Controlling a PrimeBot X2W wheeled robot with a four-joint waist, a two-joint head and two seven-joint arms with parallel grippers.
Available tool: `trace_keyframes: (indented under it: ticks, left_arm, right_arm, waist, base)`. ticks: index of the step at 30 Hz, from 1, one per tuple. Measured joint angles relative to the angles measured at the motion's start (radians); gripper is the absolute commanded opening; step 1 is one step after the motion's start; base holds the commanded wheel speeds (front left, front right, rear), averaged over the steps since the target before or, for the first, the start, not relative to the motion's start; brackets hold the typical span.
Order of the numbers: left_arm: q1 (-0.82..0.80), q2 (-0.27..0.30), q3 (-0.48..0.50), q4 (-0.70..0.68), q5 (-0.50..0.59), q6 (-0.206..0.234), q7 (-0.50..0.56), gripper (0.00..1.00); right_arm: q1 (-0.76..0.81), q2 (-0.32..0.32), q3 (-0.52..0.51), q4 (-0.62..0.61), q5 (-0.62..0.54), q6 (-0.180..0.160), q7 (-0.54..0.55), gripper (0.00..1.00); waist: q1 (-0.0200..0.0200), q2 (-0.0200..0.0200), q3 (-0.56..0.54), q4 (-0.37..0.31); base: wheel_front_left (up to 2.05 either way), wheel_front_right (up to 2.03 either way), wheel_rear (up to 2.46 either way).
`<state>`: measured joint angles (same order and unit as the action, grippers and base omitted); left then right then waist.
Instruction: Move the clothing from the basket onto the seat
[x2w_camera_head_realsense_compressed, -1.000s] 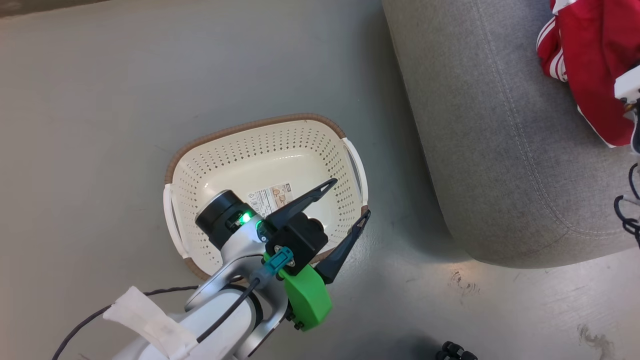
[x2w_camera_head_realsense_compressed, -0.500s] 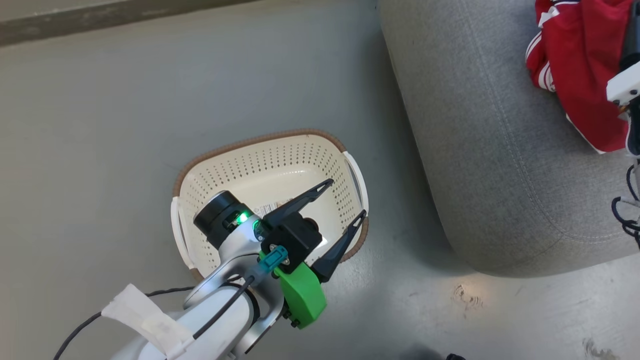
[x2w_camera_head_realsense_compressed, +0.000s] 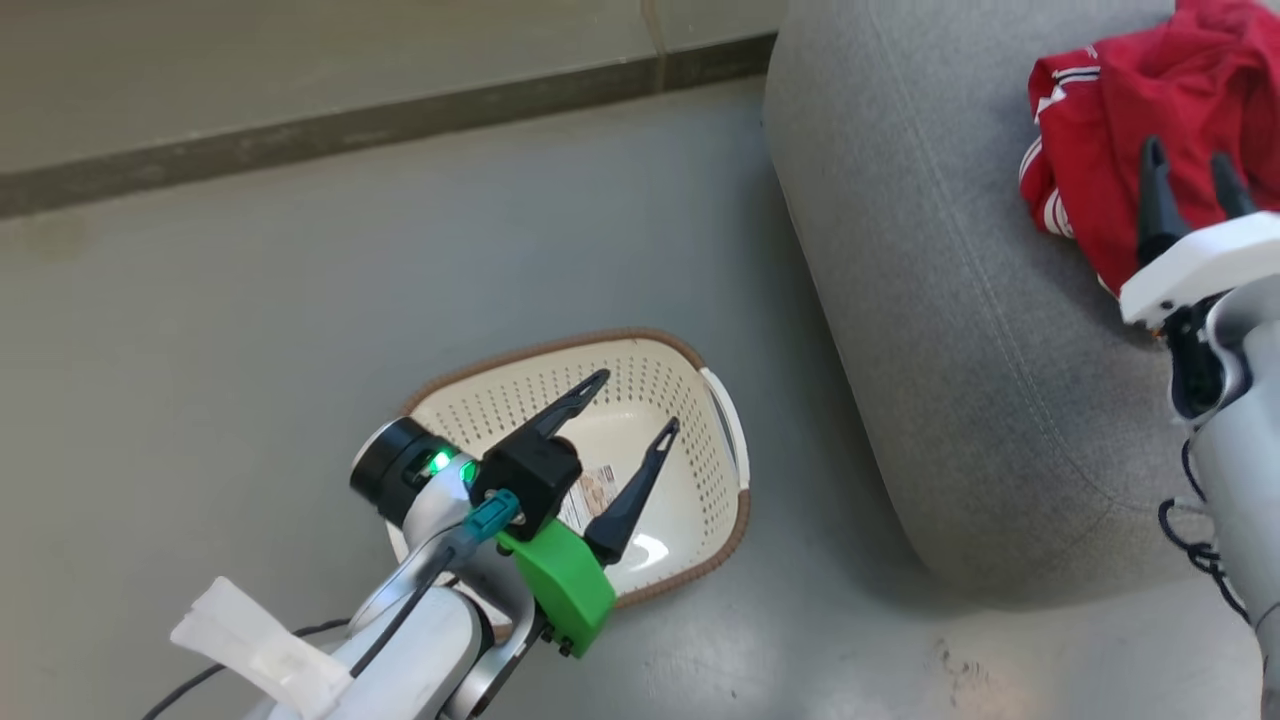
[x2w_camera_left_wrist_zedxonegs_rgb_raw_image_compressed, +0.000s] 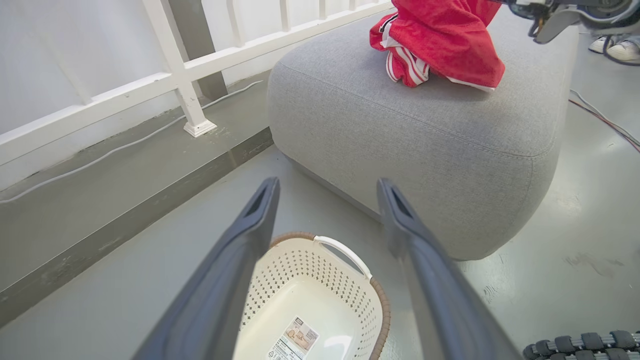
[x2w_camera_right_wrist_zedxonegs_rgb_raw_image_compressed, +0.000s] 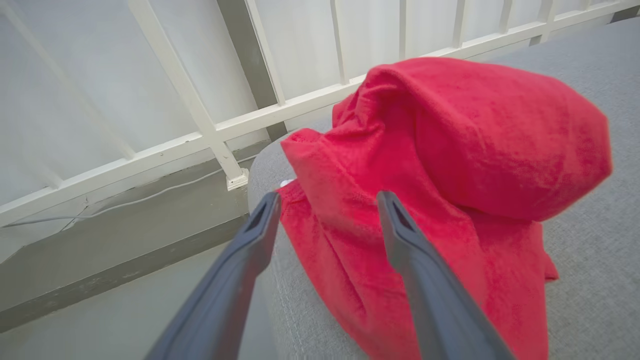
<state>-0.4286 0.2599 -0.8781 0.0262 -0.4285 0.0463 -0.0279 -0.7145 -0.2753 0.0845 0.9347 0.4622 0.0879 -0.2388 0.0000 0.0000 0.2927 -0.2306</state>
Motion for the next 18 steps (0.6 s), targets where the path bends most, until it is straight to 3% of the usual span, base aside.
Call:
trace_keyframes:
  ticks: [9, 18]
  left_arm:
    - [0.065, -0.016, 0.047, 0.043, -0.048, 0.035, -0.035, 1.0]
    - [0.162, -0.021, 0.156, 0.087, -0.109, 0.061, -0.065, 1.0]
  right_arm:
    - [0.102, 0.038, 0.05, -0.075, -0.041, 0.017, -0.011, 1.0]
    - [0.231, 0.082, 0.08, -0.215, -0.071, 0.017, -0.011, 1.0]
  waist:
    - [0.0, 0.0, -0.101, 0.034]
    - [0.0, 0.0, -0.202, 0.094]
  base:
    - [0.0, 0.0, 0.0]
    - [0.0, 0.0, 0.0]
